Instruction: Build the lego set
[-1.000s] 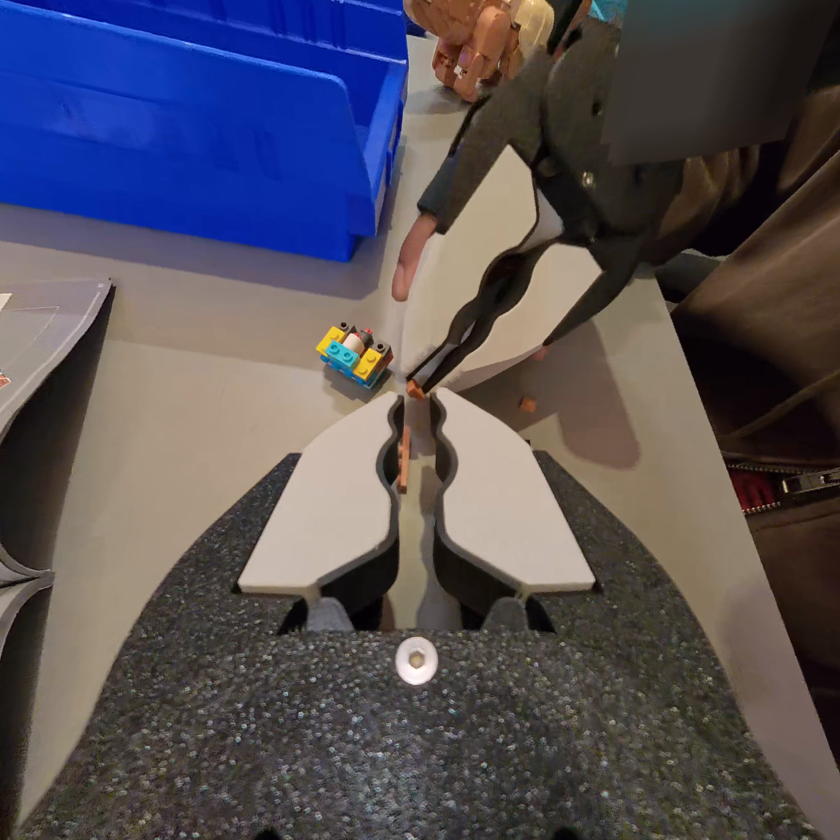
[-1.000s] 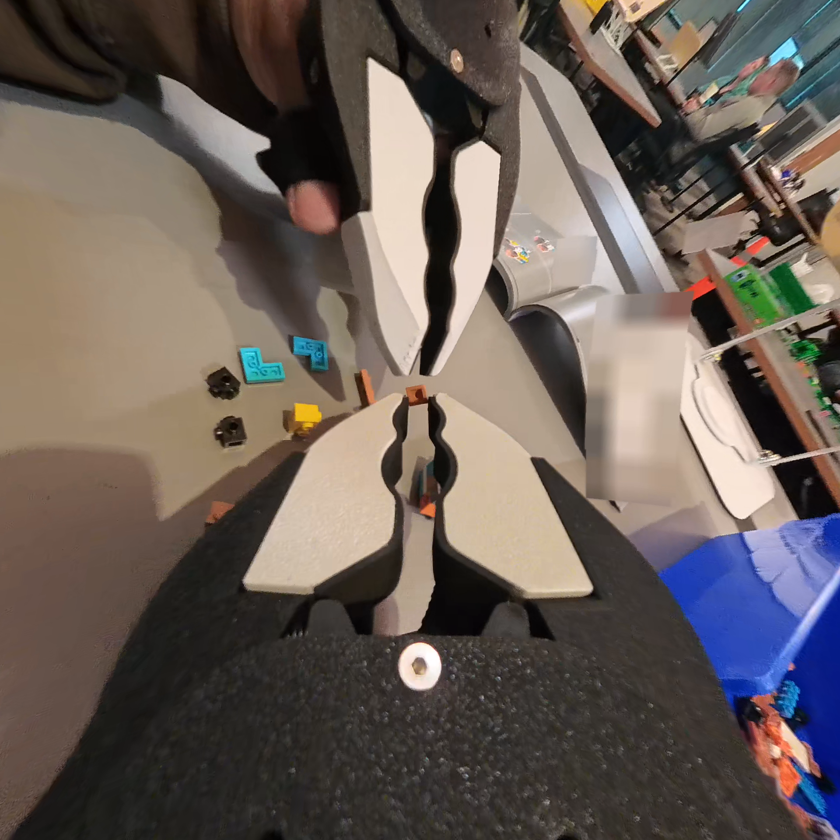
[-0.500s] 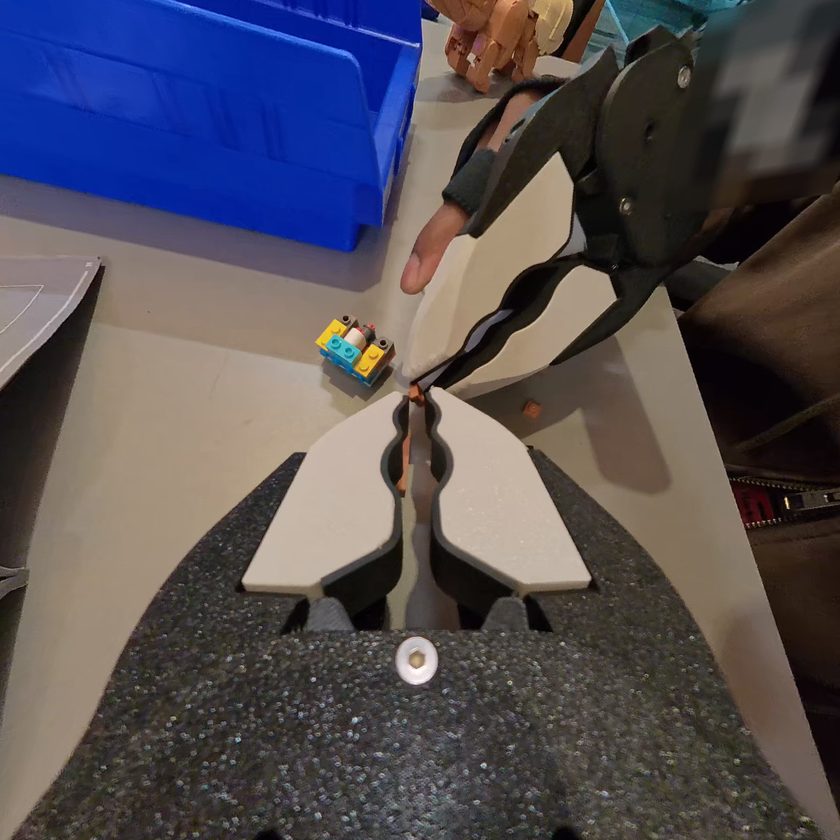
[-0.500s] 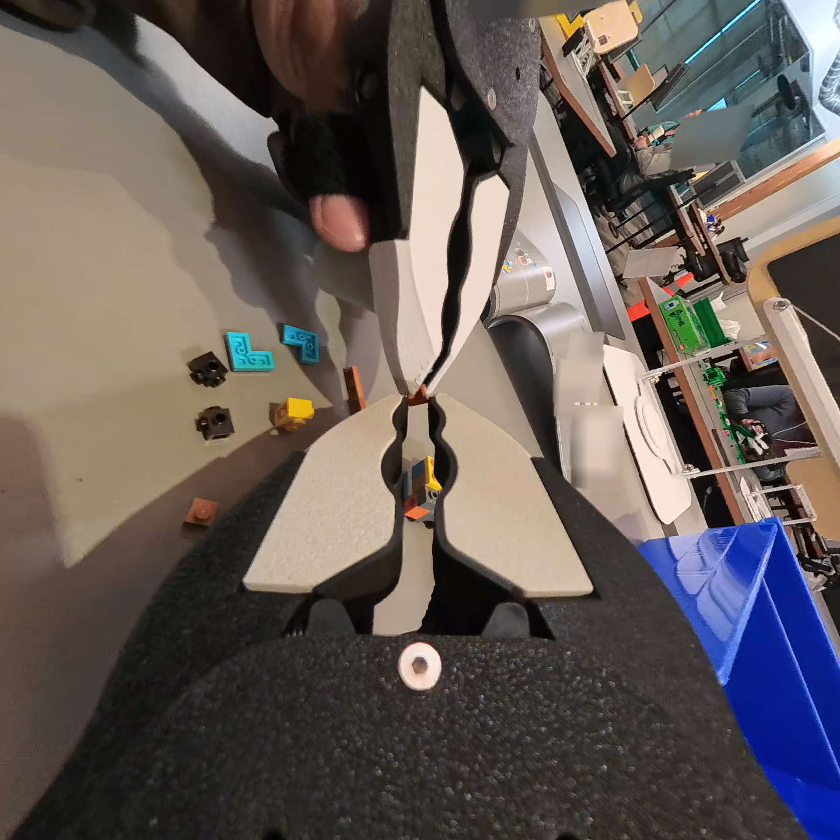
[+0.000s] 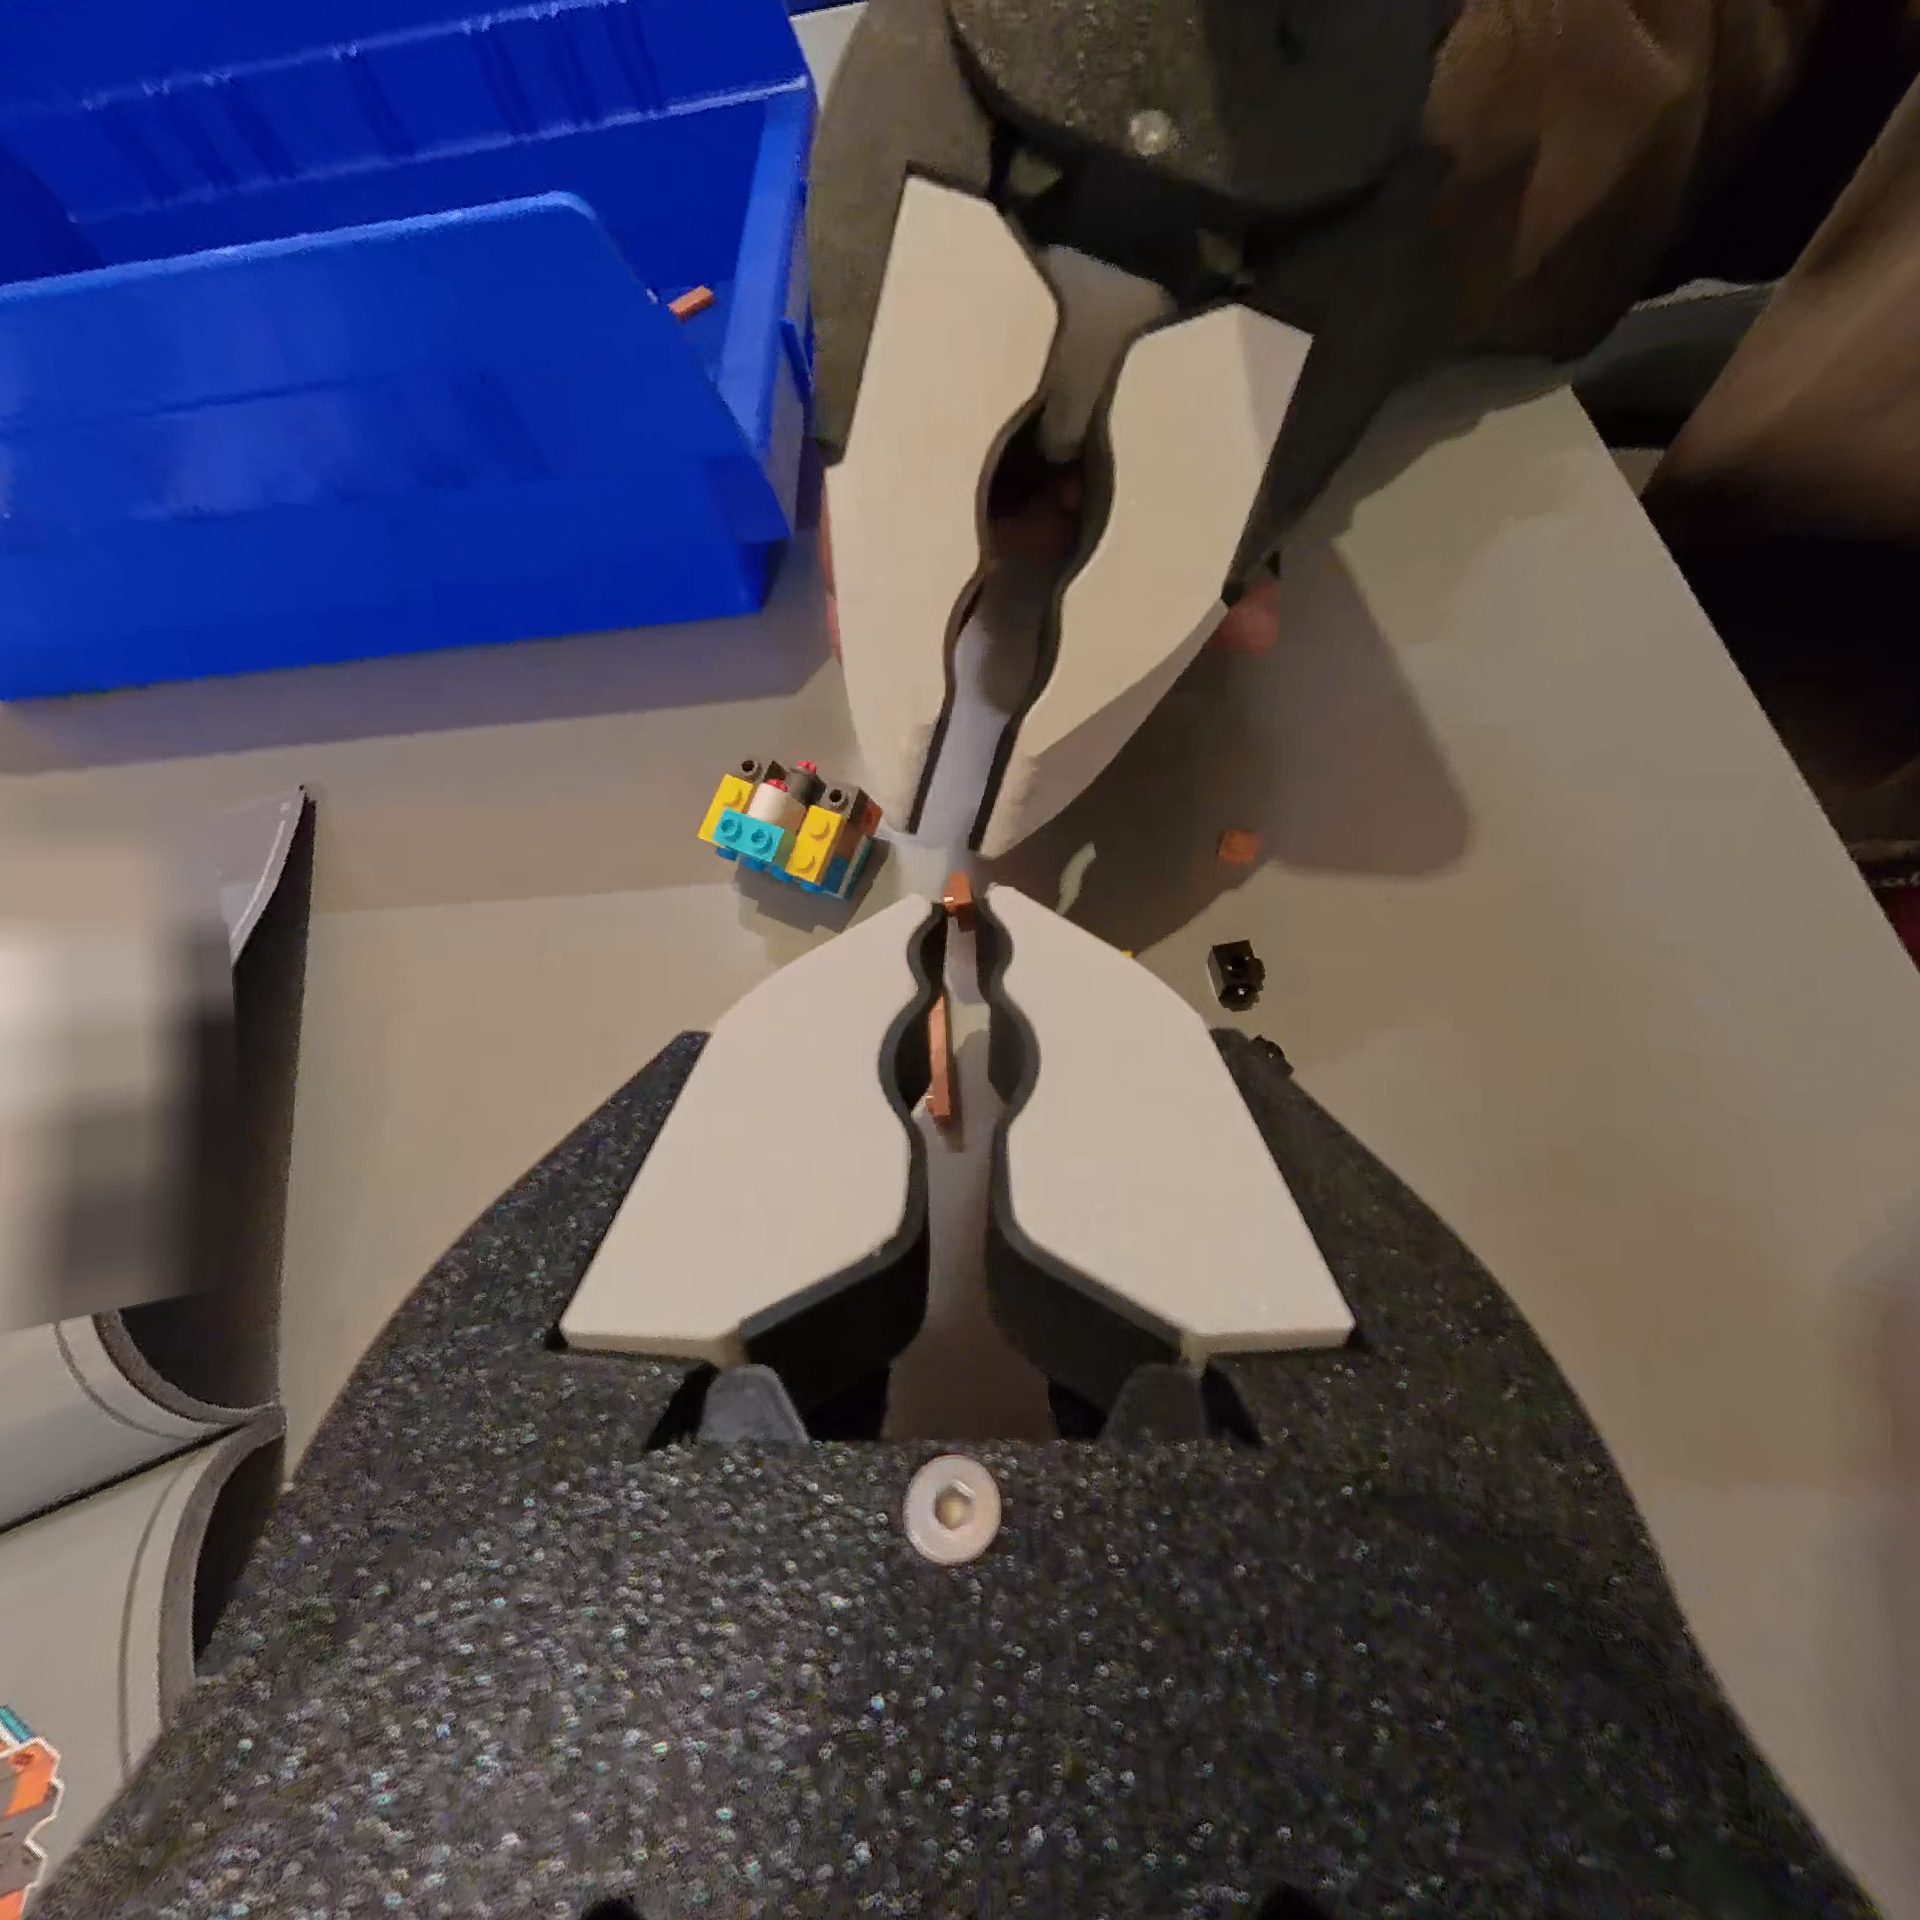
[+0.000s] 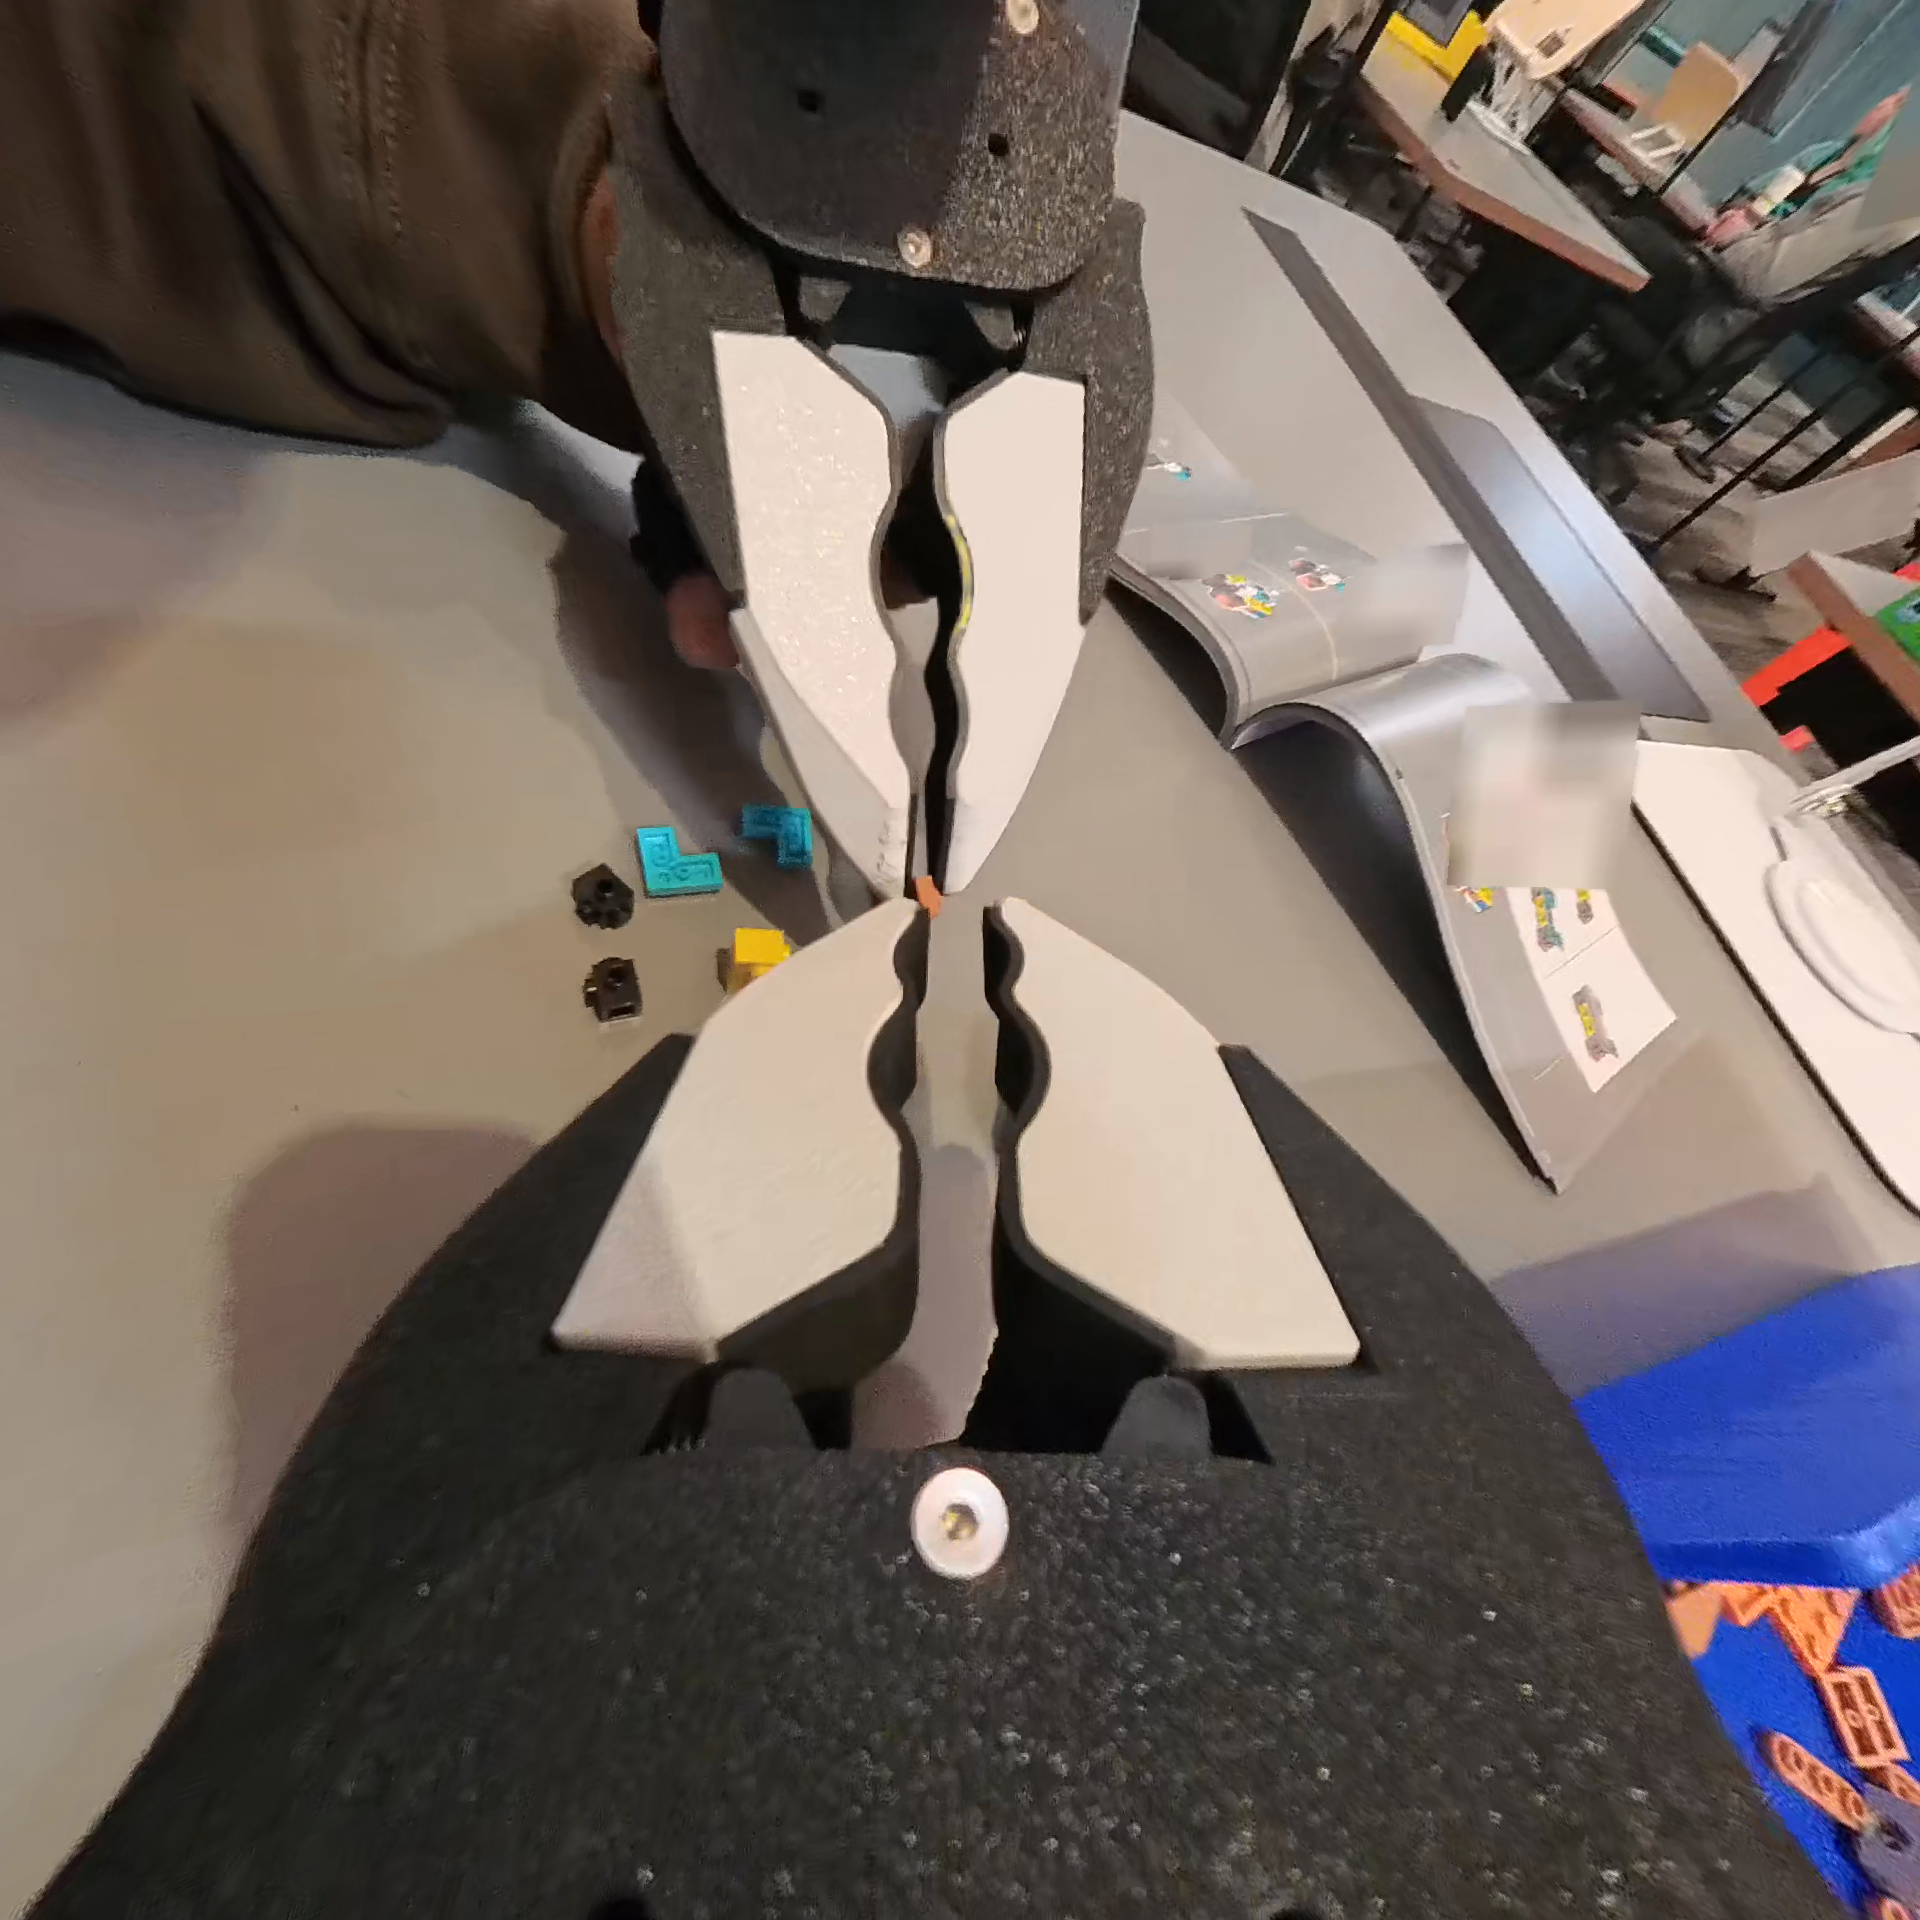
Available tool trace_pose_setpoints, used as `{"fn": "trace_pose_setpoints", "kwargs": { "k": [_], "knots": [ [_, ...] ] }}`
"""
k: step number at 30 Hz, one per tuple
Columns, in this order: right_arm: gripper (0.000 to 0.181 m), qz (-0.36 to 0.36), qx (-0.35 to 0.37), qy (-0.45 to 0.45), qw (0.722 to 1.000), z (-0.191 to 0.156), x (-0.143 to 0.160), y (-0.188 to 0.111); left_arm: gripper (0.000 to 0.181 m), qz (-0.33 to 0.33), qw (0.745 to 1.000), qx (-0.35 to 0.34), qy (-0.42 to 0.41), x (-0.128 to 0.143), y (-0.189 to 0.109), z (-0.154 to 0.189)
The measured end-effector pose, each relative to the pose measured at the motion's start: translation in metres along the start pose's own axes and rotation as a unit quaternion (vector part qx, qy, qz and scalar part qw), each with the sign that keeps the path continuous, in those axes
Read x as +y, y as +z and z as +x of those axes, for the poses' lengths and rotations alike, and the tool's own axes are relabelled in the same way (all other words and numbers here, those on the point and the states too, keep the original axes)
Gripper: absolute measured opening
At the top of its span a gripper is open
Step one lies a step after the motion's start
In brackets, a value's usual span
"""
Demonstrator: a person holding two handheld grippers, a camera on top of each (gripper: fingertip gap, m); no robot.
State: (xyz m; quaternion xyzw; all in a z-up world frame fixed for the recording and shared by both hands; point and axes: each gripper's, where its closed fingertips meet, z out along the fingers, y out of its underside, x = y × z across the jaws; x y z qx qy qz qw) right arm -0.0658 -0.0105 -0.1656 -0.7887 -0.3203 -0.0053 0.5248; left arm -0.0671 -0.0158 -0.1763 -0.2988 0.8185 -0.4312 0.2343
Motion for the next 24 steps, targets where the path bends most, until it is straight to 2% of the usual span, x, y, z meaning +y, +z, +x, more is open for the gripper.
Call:
{"fn": "trace_pose_setpoints", "kwargs": {
  "k": [5,17,24],
  "knots": [
    [0.009,-0.008,-0.025,0.0,1.0,-0.008,0.004,0.002,0.005,0.012,1.0,-0.003,0.02,-0.004,0.0,0.001],
    [0.003,-0.009,-0.021,-0.004,1.0,-0.008,0.003,0.002,0.005,0.008,0.999,-0.003,0.031,-0.003,0.0,0.003],
    [0.003,-0.032,-0.021,0.001,0.999,-0.006,0.012,0.004,0.015,-0.057,0.998,-0.014,0.009,0.019,-0.002,-0.004]
  ]
}}
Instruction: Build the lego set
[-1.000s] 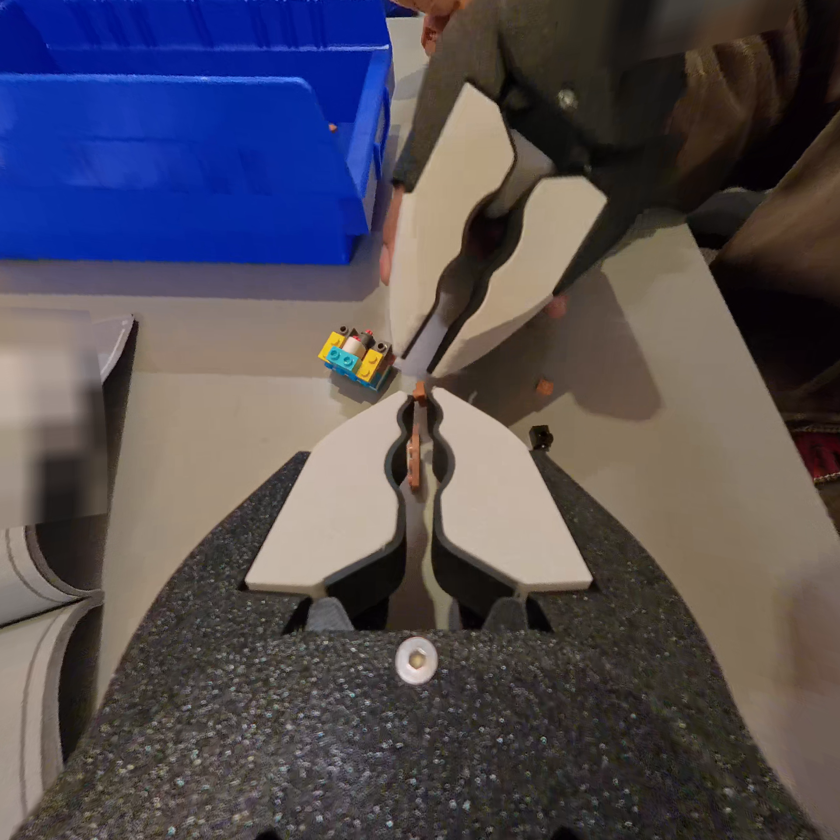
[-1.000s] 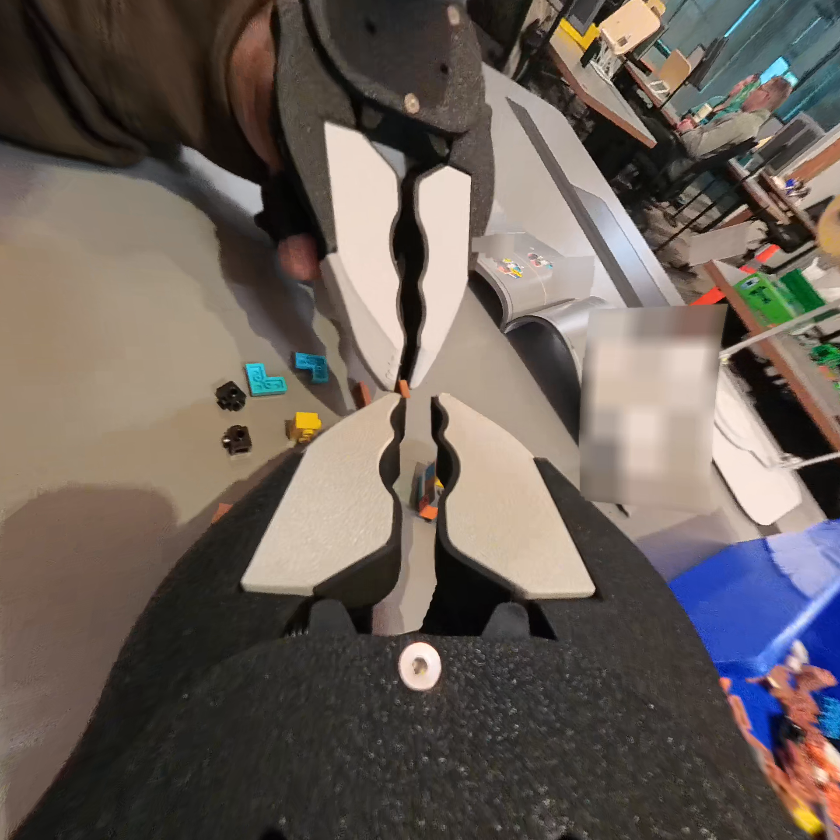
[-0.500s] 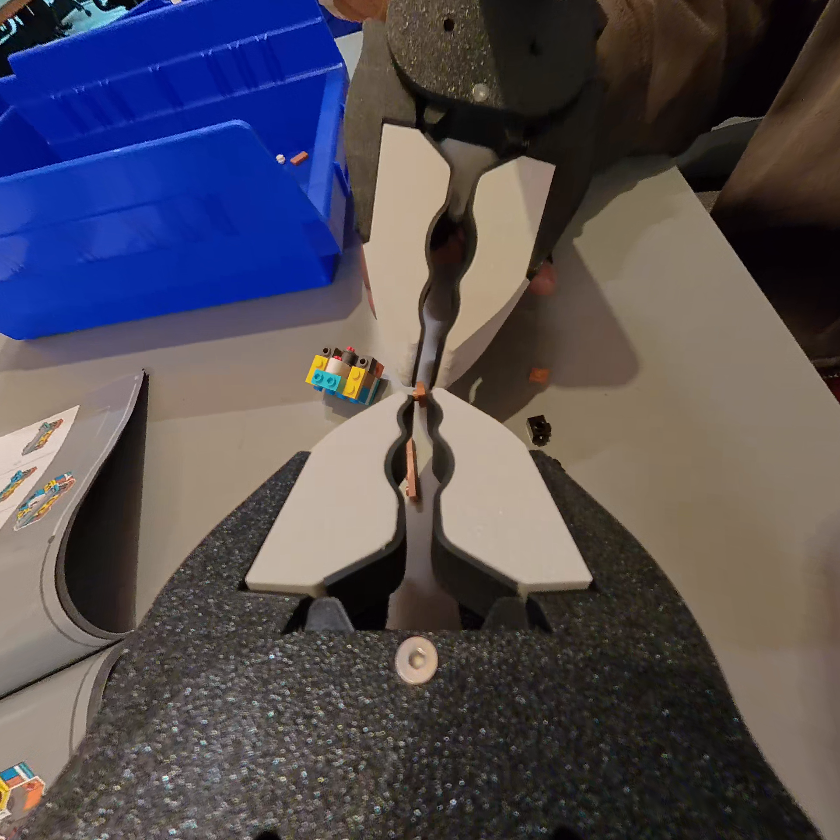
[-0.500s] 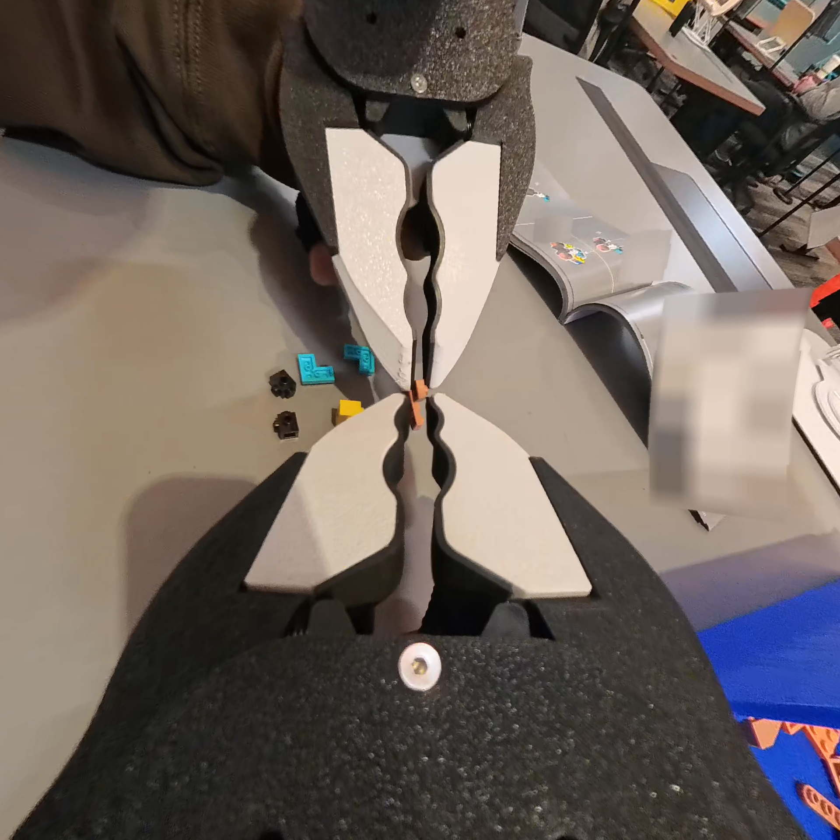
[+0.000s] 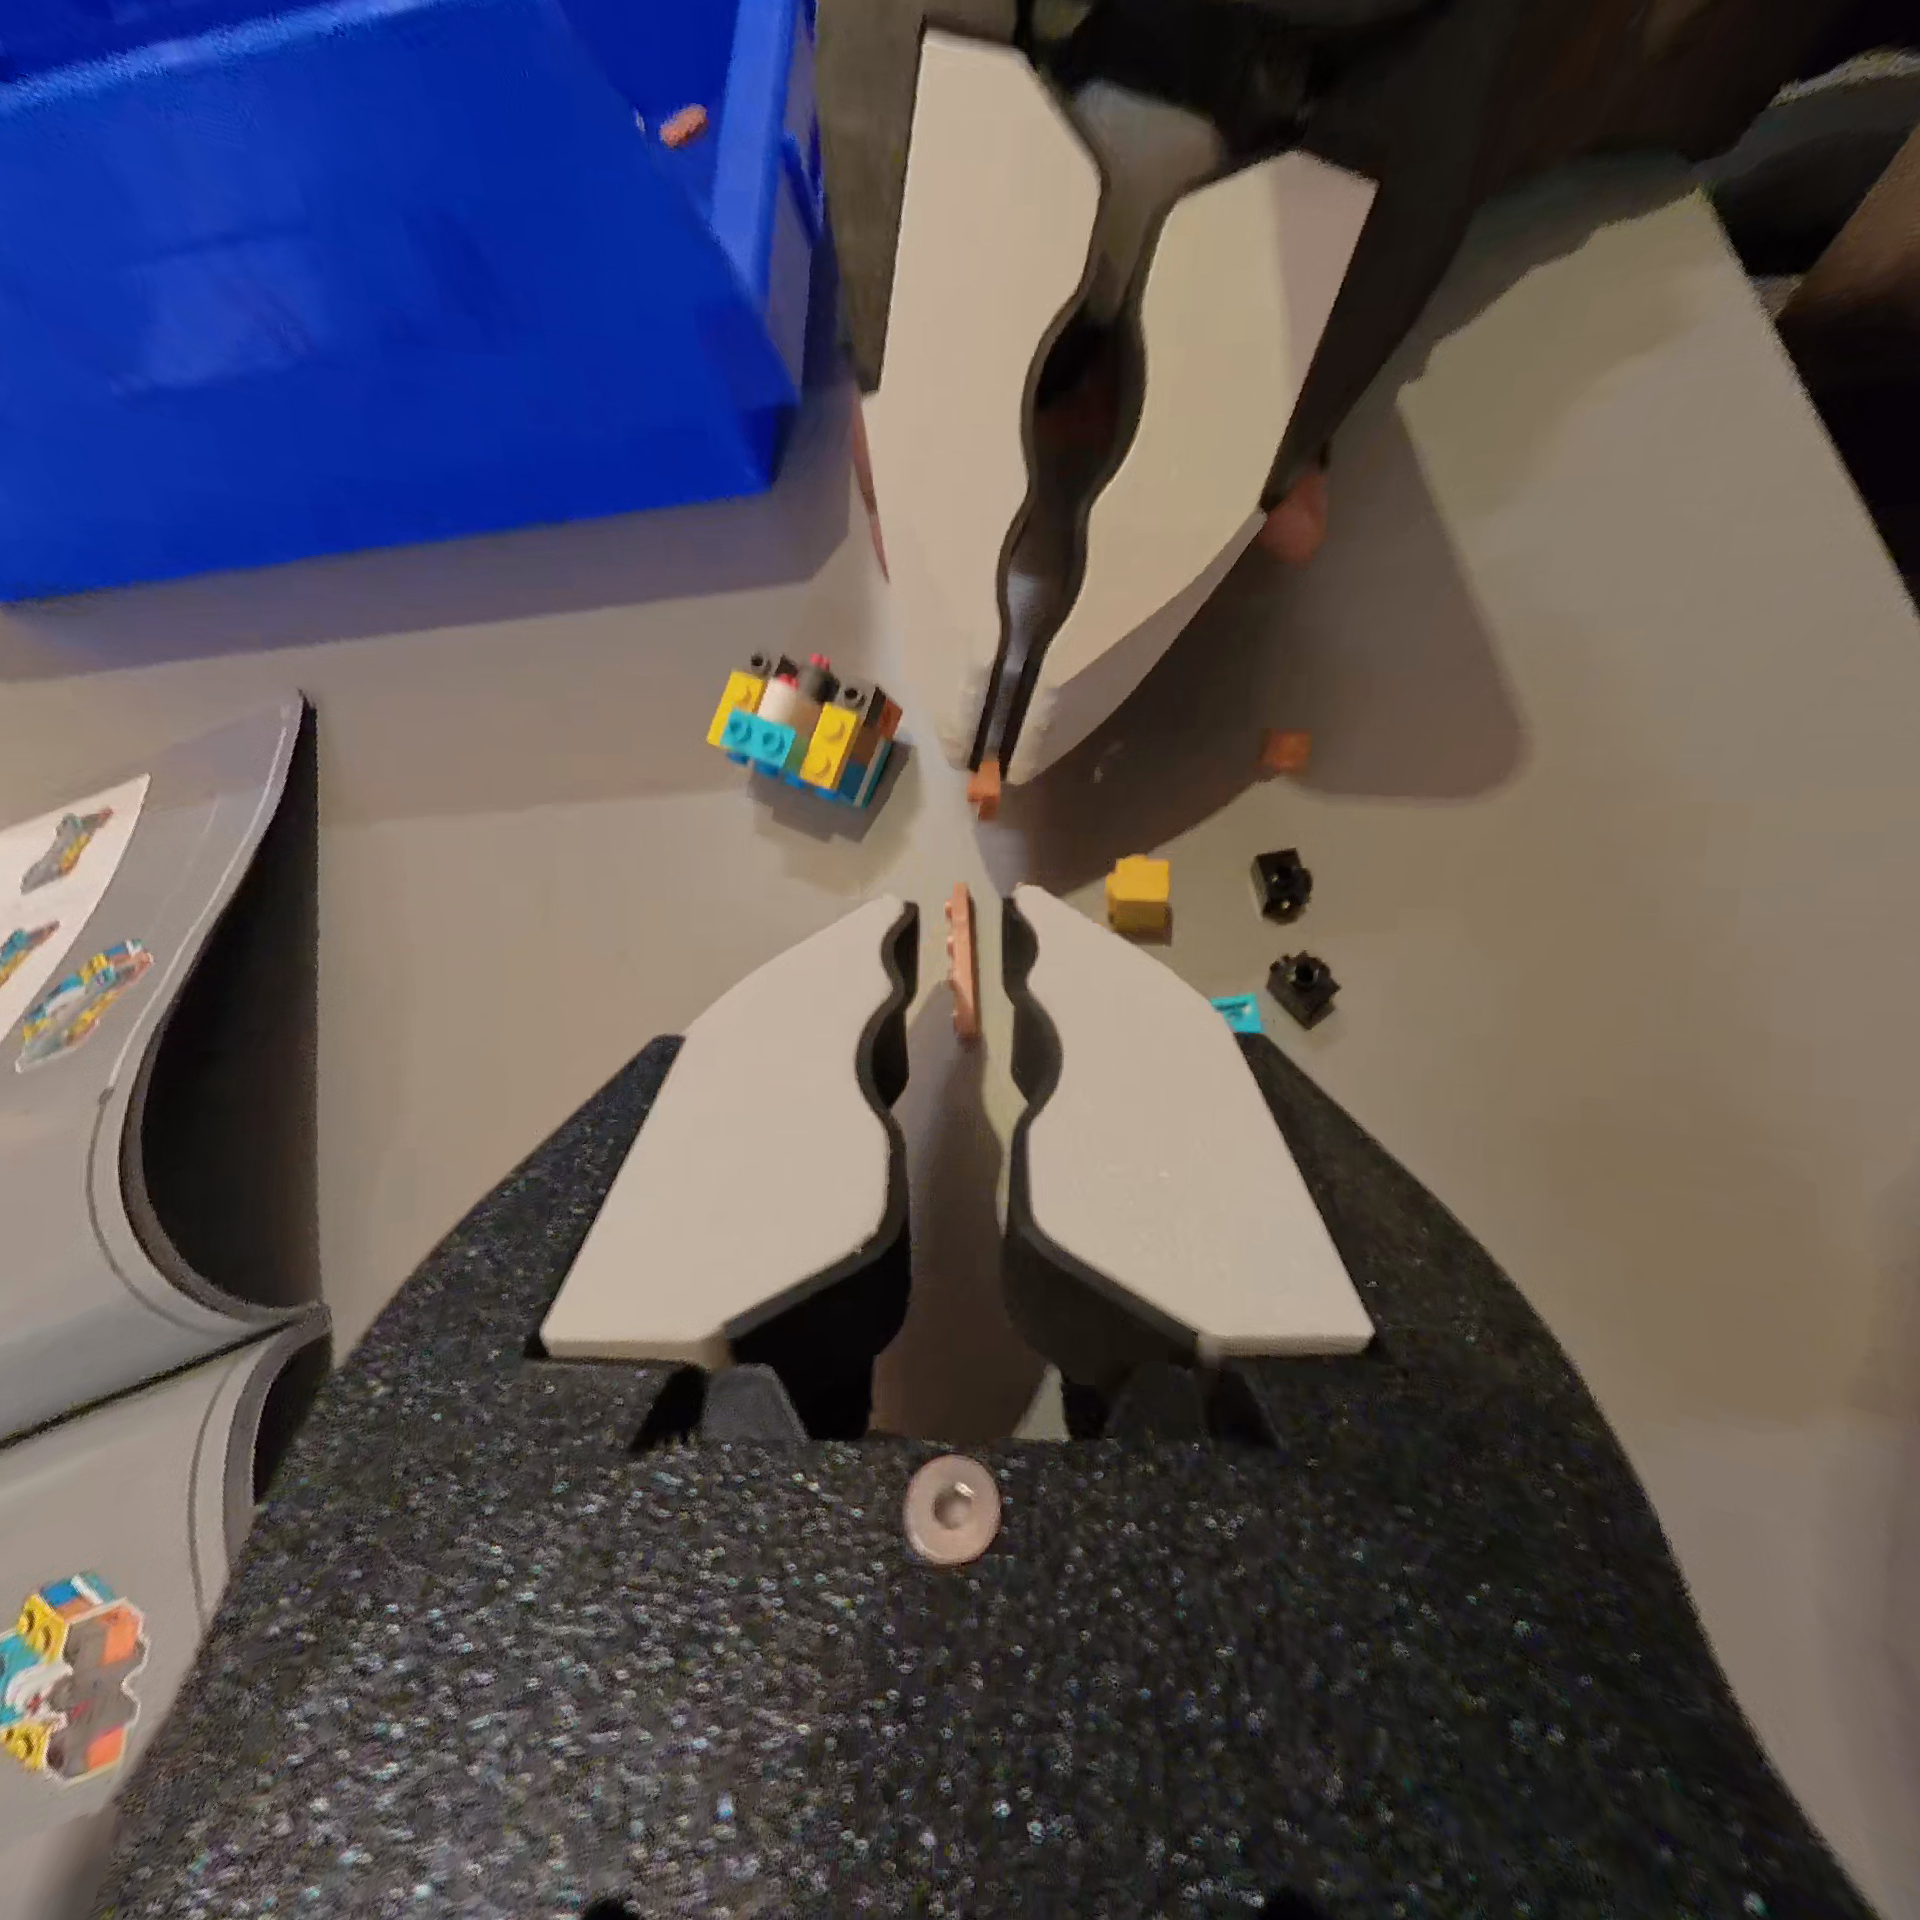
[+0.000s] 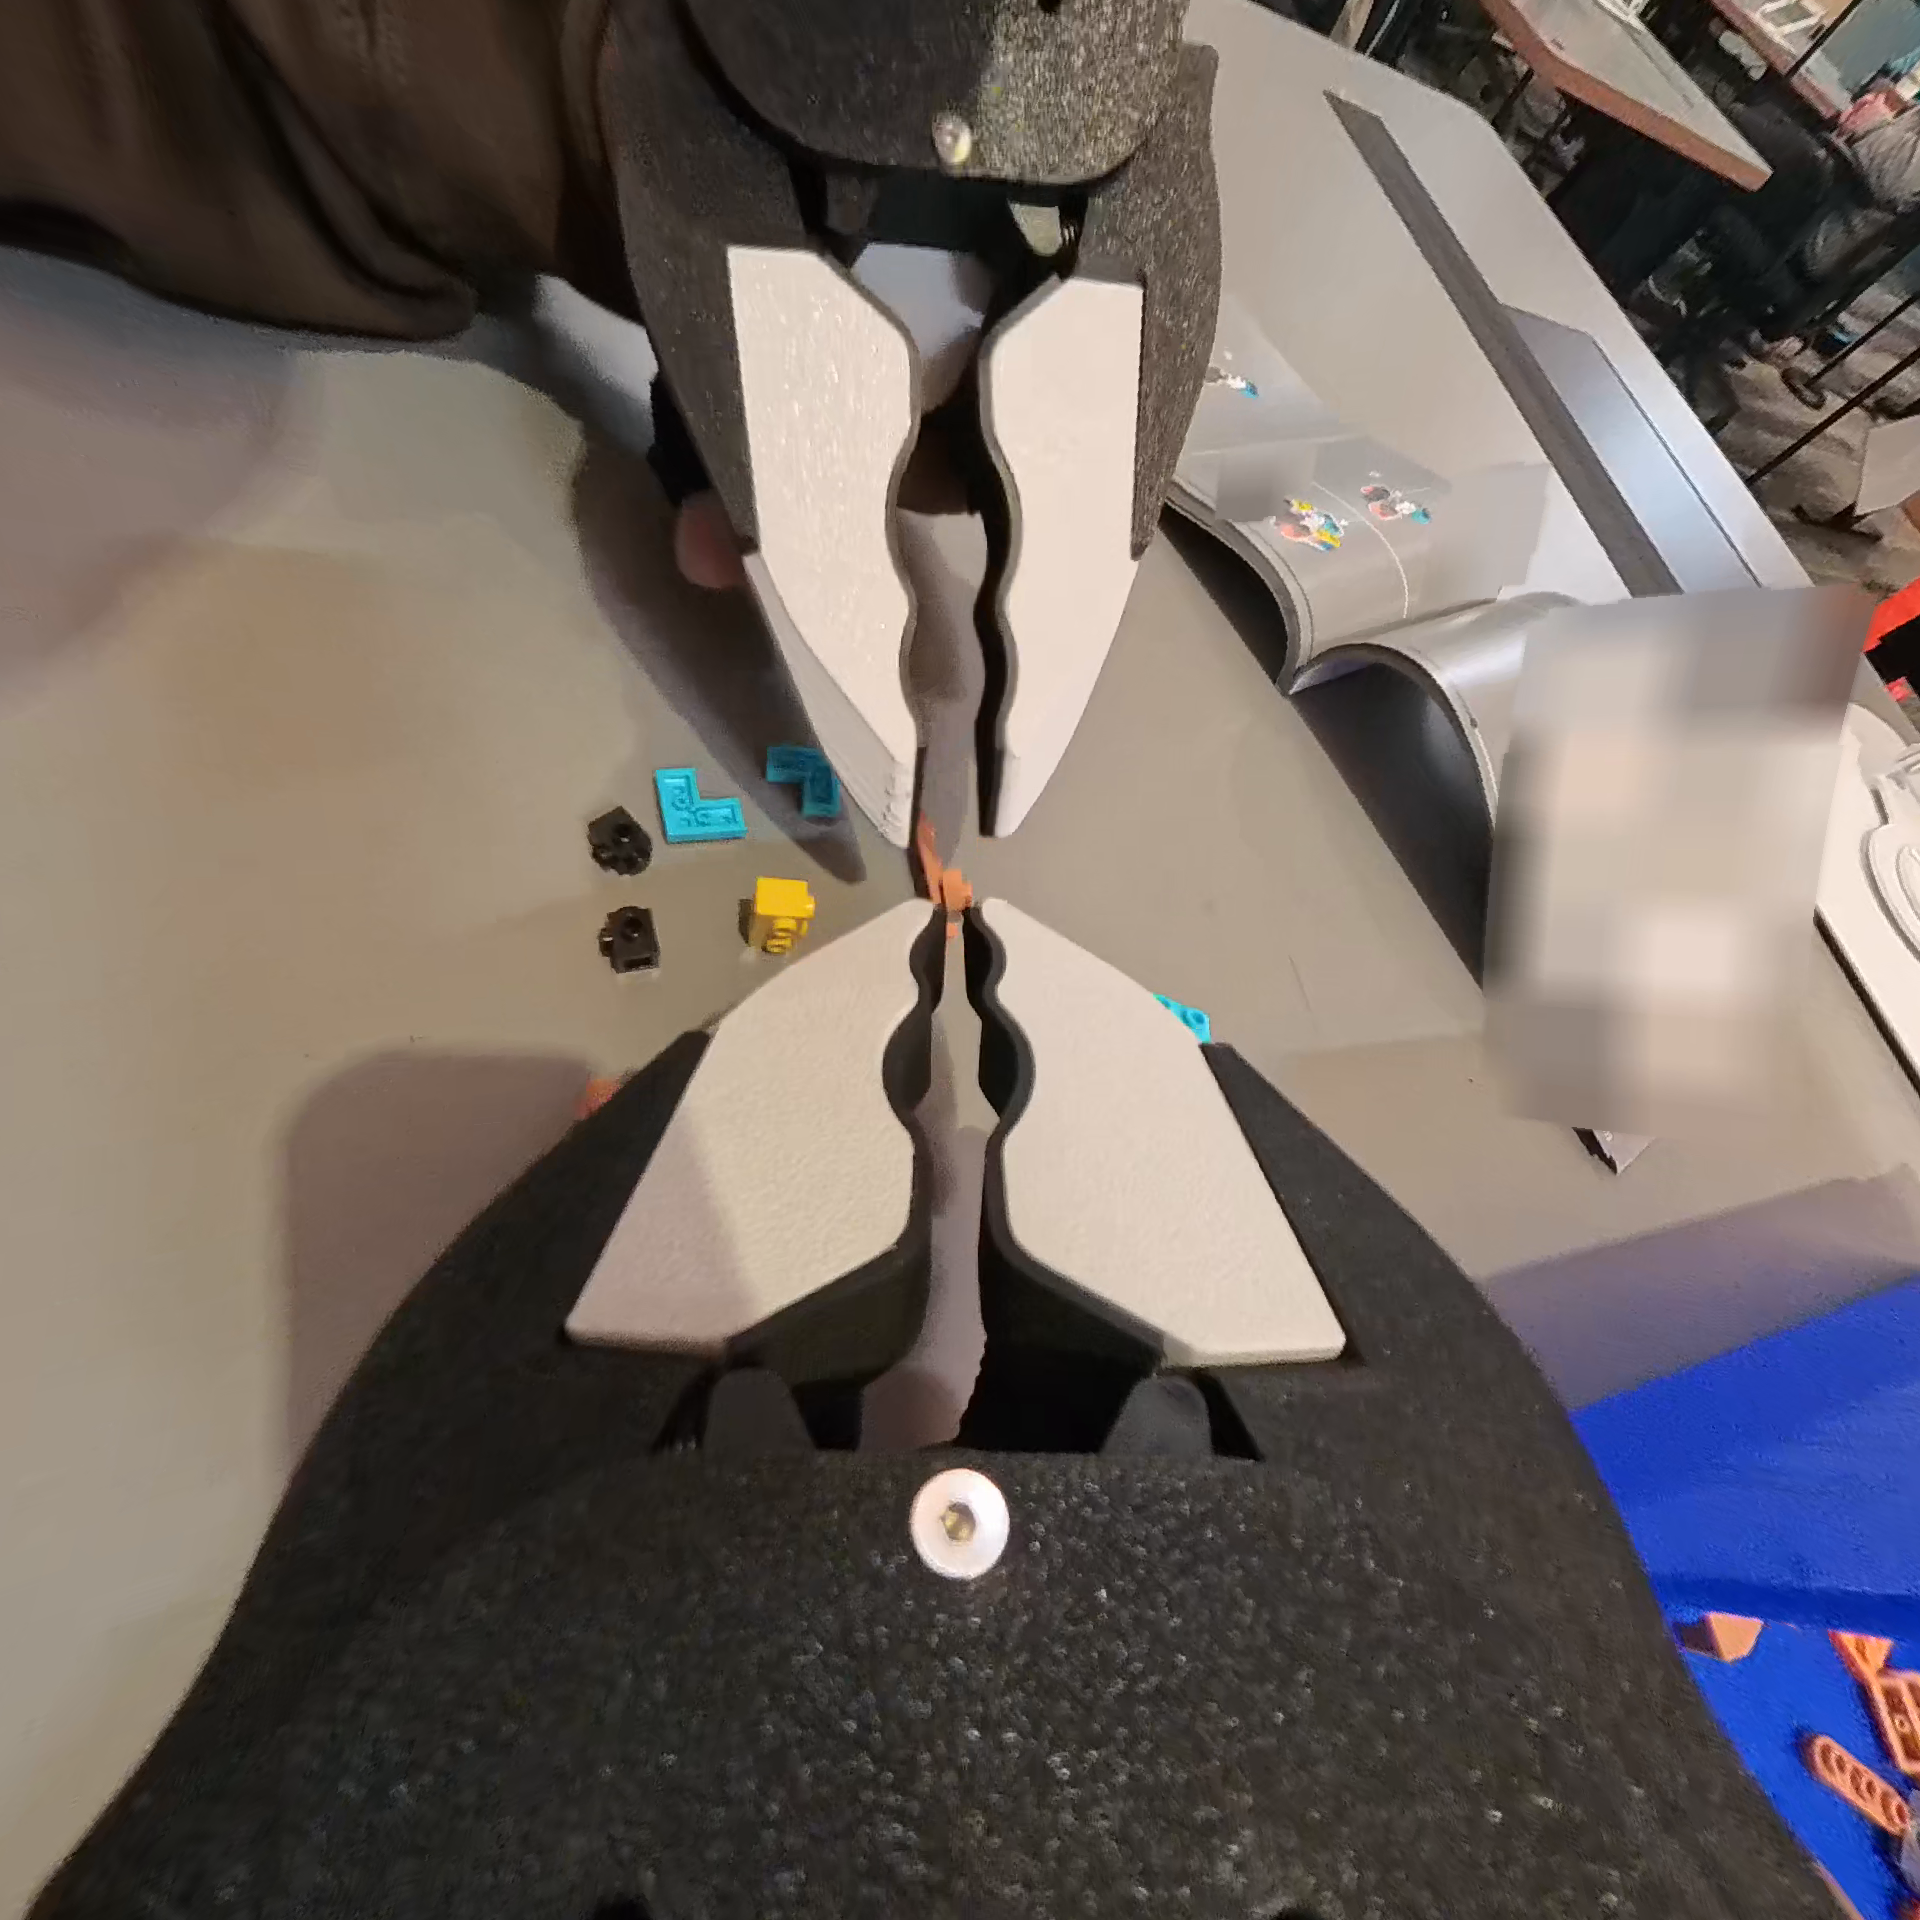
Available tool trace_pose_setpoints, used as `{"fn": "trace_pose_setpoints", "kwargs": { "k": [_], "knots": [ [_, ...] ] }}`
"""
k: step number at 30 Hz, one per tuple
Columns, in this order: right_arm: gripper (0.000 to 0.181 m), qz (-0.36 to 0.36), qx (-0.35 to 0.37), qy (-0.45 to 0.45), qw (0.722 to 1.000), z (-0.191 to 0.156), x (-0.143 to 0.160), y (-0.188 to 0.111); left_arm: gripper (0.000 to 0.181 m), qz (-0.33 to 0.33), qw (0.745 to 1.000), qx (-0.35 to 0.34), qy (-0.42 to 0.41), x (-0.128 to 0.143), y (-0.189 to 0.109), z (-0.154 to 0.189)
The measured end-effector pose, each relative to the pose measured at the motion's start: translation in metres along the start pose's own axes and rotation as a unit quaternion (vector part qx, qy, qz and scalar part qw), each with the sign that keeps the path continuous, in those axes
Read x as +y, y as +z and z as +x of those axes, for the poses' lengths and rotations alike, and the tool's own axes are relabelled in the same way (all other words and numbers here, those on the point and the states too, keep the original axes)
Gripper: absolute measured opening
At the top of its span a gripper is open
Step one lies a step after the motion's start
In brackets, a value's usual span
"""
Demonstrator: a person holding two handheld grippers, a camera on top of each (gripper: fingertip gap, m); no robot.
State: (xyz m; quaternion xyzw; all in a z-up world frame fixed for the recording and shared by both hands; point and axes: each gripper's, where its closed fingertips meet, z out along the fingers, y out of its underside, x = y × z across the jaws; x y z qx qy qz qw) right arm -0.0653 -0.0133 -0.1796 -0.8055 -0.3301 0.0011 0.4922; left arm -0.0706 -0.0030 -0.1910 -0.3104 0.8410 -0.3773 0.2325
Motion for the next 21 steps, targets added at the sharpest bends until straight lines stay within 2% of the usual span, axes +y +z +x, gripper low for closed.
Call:
{"fn": "trace_pose_setpoints", "kwargs": {
  "k": [7,11,13,21],
  "knots": [
    [0.003,-0.023,-0.013,0.003,1.0,-0.004,0.007,0.004,0.017,-0.065,0.998,0.002,0.001,0.018,0.01,0.0],
    [0.003,-0.035,-0.022,0.009,0.999,-0.005,0.01,0.007,0.013,-0.073,0.997,0.006,-0.008,0.017,0.014,0.001],
    [0.003,-0.039,-0.025,0.01,0.999,-0.007,0.011,0.008,0.005,-0.075,0.997,0.011,-0.017,0.017,0.015,0.002],
    [0.003,-0.053,-0.028,0.009,0.998,-0.008,0.015,0.01,0.005,-0.048,0.998,0.005,-0.037,0.009,0.015,-0.001]
  ]
}}
